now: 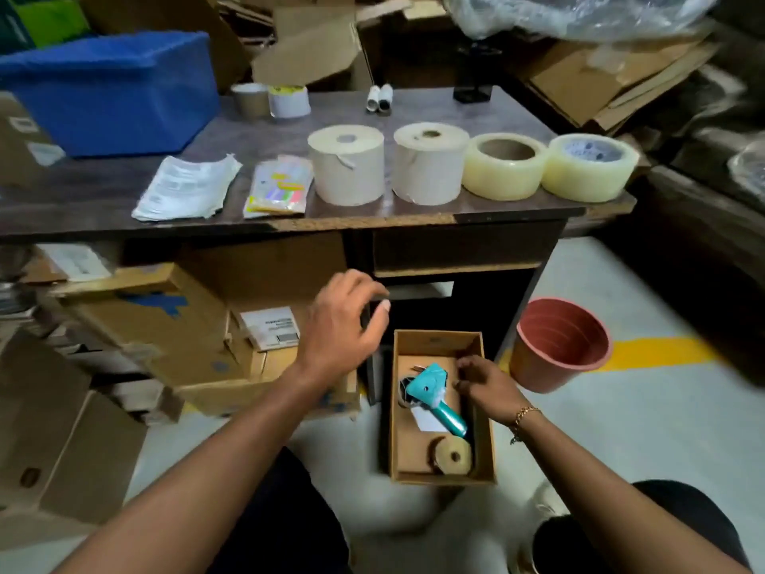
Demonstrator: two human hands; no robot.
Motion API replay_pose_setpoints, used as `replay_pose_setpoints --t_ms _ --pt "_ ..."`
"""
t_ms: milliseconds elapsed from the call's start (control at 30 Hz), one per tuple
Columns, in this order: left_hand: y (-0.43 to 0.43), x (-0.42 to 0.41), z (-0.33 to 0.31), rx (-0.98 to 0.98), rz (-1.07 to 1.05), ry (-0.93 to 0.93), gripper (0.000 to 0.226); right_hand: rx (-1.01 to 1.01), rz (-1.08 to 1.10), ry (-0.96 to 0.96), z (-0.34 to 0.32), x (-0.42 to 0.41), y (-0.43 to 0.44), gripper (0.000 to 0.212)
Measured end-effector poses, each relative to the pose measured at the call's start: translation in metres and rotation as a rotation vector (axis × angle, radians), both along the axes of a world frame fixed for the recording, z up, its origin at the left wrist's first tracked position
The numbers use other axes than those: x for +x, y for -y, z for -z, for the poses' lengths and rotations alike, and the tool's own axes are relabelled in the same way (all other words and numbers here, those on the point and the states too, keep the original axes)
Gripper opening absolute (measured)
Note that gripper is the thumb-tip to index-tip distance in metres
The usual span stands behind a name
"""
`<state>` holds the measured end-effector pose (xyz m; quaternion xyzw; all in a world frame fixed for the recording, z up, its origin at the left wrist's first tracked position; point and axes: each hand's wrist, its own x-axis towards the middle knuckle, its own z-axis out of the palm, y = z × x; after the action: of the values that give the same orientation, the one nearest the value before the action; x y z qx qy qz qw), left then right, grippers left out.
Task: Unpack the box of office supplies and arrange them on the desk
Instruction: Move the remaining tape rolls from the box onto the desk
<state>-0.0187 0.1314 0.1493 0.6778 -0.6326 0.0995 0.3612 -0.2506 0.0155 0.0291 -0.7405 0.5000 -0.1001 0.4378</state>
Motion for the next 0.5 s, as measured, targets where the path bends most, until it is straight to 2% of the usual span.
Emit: replay_pose_setpoints --t_ms 100,167,233,300,500 --pt "0.011 -0.023 0.075 0.326 0.026 -0.019 0.044 -0.062 -0.02 -0.174 0.028 -0.004 0.002 0.064" --pt "0.02 -0.033 0.125 0.56 0.022 0.04 0.071 -0.074 -0.06 -0.334 0.051 -0.004 0.002 0.088" --pt "0.027 -0.041 0.168 0.699 0.0 0.118 0.085 -0.086 -0.13 -0.501 0.076 -0.006 0.002 0.104" --pt "0.033 -0.049 0.208 0.815 -0.007 0.142 0.091 -0.053 -0.157 -0.573 0.101 -0.008 0.003 0.111" --pt "0.04 -0.068 0.305 1.062 -0.044 0.031 0.092 0.13 -0.098 -0.554 0.184 -0.022 0.012 0.123"
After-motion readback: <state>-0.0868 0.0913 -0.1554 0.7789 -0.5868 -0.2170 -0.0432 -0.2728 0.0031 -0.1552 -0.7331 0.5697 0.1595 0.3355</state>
